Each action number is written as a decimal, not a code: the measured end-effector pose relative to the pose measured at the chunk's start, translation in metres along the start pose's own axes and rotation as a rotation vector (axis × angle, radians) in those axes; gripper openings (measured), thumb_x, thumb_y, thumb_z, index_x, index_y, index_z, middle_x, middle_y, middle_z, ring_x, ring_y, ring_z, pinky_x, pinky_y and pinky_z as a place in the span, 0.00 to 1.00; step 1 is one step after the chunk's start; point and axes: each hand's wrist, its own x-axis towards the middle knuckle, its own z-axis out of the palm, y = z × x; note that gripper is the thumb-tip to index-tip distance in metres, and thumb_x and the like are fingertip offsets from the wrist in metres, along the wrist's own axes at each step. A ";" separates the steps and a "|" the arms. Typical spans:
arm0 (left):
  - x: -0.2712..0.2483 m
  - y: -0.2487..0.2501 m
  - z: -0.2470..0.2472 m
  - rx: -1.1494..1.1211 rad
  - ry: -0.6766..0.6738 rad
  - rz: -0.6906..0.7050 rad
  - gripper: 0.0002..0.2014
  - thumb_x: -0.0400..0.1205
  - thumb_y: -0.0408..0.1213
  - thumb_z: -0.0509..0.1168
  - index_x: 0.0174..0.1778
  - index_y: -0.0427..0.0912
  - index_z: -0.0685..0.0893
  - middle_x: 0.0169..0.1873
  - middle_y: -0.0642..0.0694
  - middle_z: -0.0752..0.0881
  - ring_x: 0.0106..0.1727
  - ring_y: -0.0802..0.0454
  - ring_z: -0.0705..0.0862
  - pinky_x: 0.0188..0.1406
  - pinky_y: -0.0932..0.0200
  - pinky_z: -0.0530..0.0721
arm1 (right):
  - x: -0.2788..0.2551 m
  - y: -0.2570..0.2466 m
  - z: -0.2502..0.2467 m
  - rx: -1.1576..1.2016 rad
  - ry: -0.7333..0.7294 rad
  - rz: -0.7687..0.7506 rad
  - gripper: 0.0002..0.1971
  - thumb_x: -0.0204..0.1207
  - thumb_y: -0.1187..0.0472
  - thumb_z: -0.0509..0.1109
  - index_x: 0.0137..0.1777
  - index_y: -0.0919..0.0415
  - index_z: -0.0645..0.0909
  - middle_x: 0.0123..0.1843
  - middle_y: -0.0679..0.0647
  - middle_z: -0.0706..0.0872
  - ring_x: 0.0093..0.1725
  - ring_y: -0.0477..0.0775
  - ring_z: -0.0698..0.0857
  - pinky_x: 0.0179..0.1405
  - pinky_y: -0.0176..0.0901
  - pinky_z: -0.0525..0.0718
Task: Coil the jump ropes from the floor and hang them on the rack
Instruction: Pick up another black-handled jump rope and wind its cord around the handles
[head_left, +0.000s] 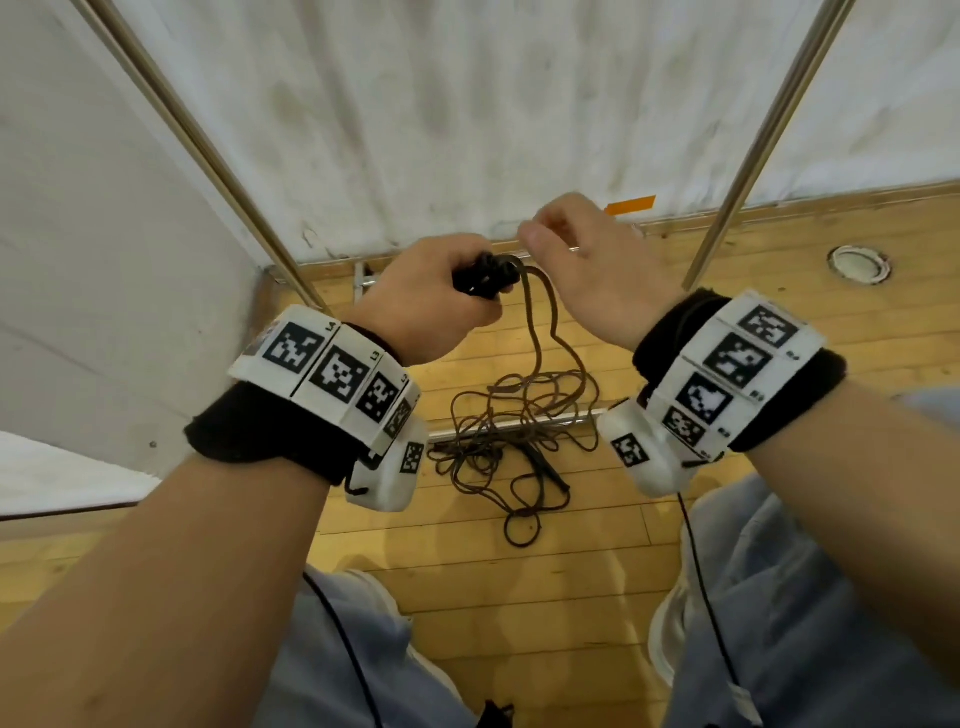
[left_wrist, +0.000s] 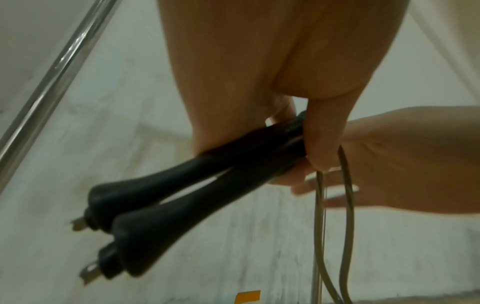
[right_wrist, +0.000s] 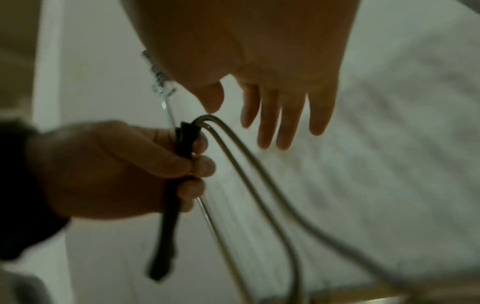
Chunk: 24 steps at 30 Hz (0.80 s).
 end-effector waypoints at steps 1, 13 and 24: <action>0.000 0.001 -0.003 0.004 0.002 0.006 0.12 0.75 0.32 0.72 0.37 0.56 0.80 0.32 0.59 0.81 0.30 0.71 0.78 0.29 0.77 0.73 | -0.001 -0.002 0.001 0.110 -0.083 0.022 0.14 0.84 0.46 0.54 0.48 0.53 0.75 0.39 0.41 0.80 0.36 0.38 0.77 0.34 0.32 0.69; -0.004 -0.023 -0.015 -0.023 0.066 -0.097 0.05 0.81 0.44 0.68 0.45 0.47 0.83 0.33 0.50 0.88 0.29 0.61 0.83 0.35 0.64 0.81 | 0.022 -0.028 -0.007 0.421 0.084 0.043 0.20 0.83 0.45 0.57 0.31 0.55 0.66 0.25 0.49 0.66 0.24 0.49 0.65 0.31 0.47 0.69; -0.022 0.004 -0.022 -0.080 0.270 0.118 0.07 0.83 0.43 0.65 0.56 0.54 0.76 0.33 0.51 0.86 0.28 0.56 0.87 0.24 0.61 0.85 | 0.013 -0.035 -0.039 0.455 0.225 -0.103 0.12 0.82 0.60 0.62 0.37 0.56 0.81 0.25 0.51 0.76 0.20 0.48 0.70 0.22 0.42 0.69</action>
